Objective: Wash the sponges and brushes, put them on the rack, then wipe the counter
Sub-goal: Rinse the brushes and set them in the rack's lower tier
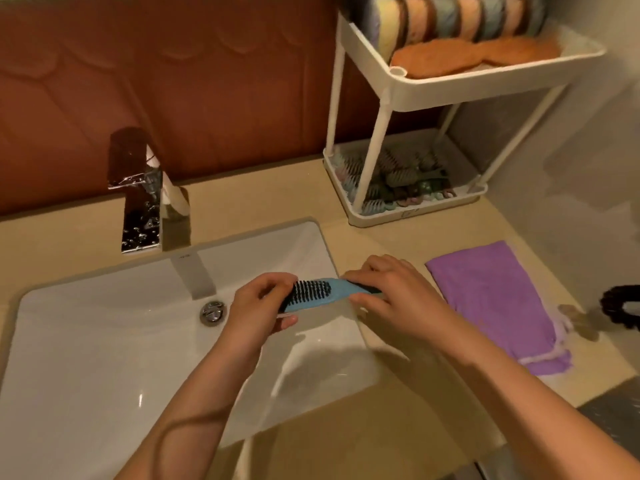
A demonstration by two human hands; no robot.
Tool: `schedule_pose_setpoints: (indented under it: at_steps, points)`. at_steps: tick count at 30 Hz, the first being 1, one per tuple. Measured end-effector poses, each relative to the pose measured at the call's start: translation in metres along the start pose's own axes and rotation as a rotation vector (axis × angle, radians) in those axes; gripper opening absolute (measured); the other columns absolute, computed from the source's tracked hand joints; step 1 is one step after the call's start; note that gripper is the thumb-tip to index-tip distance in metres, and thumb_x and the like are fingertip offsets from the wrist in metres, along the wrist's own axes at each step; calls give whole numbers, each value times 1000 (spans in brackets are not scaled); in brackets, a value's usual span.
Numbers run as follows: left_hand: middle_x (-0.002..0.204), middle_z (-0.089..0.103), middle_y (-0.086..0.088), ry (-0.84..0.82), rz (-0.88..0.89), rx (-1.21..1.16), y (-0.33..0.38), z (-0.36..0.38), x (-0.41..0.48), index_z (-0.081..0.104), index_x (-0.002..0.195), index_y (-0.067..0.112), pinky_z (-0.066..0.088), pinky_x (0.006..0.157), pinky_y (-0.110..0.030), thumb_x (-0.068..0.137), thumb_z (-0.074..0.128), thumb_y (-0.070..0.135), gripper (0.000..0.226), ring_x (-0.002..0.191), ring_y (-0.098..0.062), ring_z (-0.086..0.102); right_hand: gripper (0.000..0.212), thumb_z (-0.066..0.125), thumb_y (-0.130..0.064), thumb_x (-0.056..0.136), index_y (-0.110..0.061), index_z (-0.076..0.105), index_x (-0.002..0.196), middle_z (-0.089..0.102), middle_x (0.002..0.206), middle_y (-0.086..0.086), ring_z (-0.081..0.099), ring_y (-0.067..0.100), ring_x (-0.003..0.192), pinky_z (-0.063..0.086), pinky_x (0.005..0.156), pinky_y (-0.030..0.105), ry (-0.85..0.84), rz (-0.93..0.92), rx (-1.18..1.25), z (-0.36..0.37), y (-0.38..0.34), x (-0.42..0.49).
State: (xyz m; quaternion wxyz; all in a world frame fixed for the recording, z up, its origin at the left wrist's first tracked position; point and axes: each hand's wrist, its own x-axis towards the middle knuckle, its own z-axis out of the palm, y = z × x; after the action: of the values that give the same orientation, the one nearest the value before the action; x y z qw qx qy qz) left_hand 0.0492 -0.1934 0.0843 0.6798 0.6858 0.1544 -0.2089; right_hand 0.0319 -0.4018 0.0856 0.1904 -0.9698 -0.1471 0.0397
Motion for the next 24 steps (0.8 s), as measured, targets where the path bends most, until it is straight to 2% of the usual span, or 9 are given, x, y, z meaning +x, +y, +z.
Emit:
schedule_pose_setpoints:
  at_steps: [2,5,9,14,16,19,22,24]
  points:
    - [101,64,-3,-25,184,262,6,25,4,64,101,14,51,69,-19,87,62,18,14,87,-14,60,37,48,-41,93,-29,57,127,58,103,-4,49,15,99,23,77,26,28,23,-18,-12,30,-4]
    - [97,64,1,3,479,642,13,50,13,63,101,17,39,68,-14,80,70,22,22,88,-12,56,37,53,-39,91,-27,58,126,58,104,-4,47,14,101,22,78,24,50,25,-14,-26,60,-4]
    - [96,65,1,66,674,882,26,87,29,65,103,17,38,71,-23,84,65,31,24,88,-14,57,39,58,-31,90,-21,59,127,58,105,1,48,17,100,37,82,28,14,40,50,-45,100,0]
    - [89,67,-1,111,654,767,30,124,46,68,98,15,45,70,-28,86,64,29,19,83,-16,59,37,56,-39,89,-26,60,124,57,104,-2,50,19,105,37,89,37,58,165,66,-48,138,7]
    - [83,64,1,156,627,713,29,140,51,68,94,14,40,66,-25,86,64,27,16,79,-15,58,35,58,-40,89,-26,62,120,53,100,-7,47,19,106,36,90,37,89,209,130,-46,153,9]
    - [82,63,4,201,595,633,29,152,56,68,94,13,38,61,-19,87,63,26,16,78,-12,56,31,57,-34,91,-21,63,118,48,98,-7,40,17,106,28,86,24,108,219,264,-44,163,15]
    - [85,61,5,212,566,576,32,162,65,65,96,14,39,59,-6,87,62,26,15,80,-11,56,43,43,-47,89,-22,61,119,43,94,-4,37,20,104,24,84,24,45,190,184,-50,174,28]
    - [97,61,4,157,557,567,36,167,70,61,108,15,42,68,-4,85,65,26,25,90,-11,56,52,34,-52,83,-25,60,120,42,94,-5,38,21,105,25,86,28,52,163,109,-58,183,38]
